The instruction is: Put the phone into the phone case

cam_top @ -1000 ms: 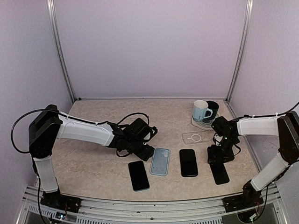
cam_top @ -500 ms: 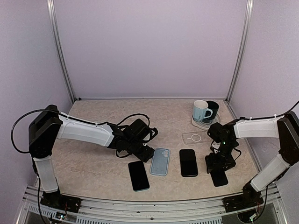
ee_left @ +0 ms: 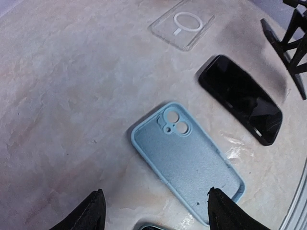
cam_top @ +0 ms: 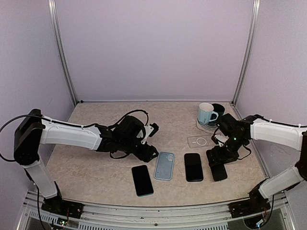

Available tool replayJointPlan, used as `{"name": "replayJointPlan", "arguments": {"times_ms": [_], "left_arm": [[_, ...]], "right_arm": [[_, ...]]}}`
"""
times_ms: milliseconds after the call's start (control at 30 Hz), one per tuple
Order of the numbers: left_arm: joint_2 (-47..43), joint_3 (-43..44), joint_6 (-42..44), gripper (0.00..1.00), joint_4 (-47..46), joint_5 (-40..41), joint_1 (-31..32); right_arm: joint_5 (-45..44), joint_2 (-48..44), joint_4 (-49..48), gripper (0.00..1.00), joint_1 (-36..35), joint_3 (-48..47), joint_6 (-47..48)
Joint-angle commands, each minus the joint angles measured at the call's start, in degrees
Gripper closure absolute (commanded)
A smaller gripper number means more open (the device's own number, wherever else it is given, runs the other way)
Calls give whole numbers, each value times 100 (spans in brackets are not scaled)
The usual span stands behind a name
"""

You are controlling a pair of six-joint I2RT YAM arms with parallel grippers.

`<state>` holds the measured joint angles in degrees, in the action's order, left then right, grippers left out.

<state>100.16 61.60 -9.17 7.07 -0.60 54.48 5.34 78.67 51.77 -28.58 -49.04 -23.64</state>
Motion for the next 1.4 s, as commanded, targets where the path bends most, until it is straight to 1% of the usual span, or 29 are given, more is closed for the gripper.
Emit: {"name": "replayJointPlan", "arguments": {"times_ms": [0, 67, 133, 167, 200, 233, 300, 333, 400, 467, 567, 600, 700, 733, 800, 867, 933, 1000, 1067, 1167, 1267, 1367], "left_arm": [[-769, -427, 780, 26, -1681, -1018, -75], [-1152, -603, 1692, 23, -2271, -1819, -54], [-1569, -705, 2885, 14, -2588, -2687, -78], [-1712, -673, 3461, 12, -2604, -2944, -127], [-1764, -558, 3857, 9, -2606, -2985, -187], [-1761, -316, 4006, 6, -2442, -3095, -287], [-1571, 648, 4486, 5, -1532, -3825, -537], [-1350, 1139, 4762, 5, -967, -3975, -592], [-1085, 2088, 5599, 5, 260, -3909, -525], [-933, 2661, 6580, 5, 1159, -3401, -262], [-1022, 2739, 7902, 5, 1677, -2159, 210], [-1042, 2789, 8285, 5, 1945, -1827, 268], [-1056, 3072, 9079, 6, 2831, -1178, 289], [-1039, 3108, 9225, 7, 2993, -847, 365], [-1042, 3011, 9455, 9, 2895, -223, 580], [-1130, 2726, 9642, 10, 2523, 194, 757], [-1385, 2328, 9818, 9, 1950, 434, 893], [-1668, 2051, 9957, 8, 1659, 359, 920], [-1857, 2112, 9953, 7, 1841, 156, 909], [-1761, 2176, 9877, 8, 2162, 114, 917], [-1752, 2065, 9824, 8, 2105, 152, 916], [-1943, 1985, 9813, 8, 2072, -125, 927]], "right_arm": [[1447, -688, -1087, 58, -227, -387, 1216], [2302, -807, -1599, 58, -429, -699, 1947], [2993, -852, -2163, 60, -567, -954, 2606], [3278, -854, -2453, 61, -577, -1052, 2877], [3523, -815, -2697, 62, -579, -1157, 3119], [3803, -757, -2844, 62, -579, -1285, 3387], [4328, -567, -2929, 62, -574, -1604, 3884], [4539, -454, -2855, 62, -574, -1798, 4138], [4781, -193, -2562, 62, -582, -2175, 4575], [4903, 45, -2166, 62, -586, -2526, 4932], [4895, 220, -1659, 62, -587, -2865, 5370], [4867, 212, -1566, 62, -587, -2888, 5454], [4800, 127, -1417, 62, -588, -2899, 5616], [4774, 104, -1418, 62, -596, -2884, 5624], [4627, 108, -1325, 62, -646, -2873, 5709], [4369, 177, -1140, 63, -789, -2899, 5799], [4224, 259, -1027, 63, -865, -2861, 5826], [4154, 301, -1086, 63, -933, -2754, 5779], [4098, 336, -1119, 64, -1047, -2696, 5750], [3807, 415, -1144, 64, -1293, -2710, 5730], [3685, 527, -1084, 64, -1438, -2734, 5729], [3701, 563, -1128, 64, -1509, -2715, 5713]]}}
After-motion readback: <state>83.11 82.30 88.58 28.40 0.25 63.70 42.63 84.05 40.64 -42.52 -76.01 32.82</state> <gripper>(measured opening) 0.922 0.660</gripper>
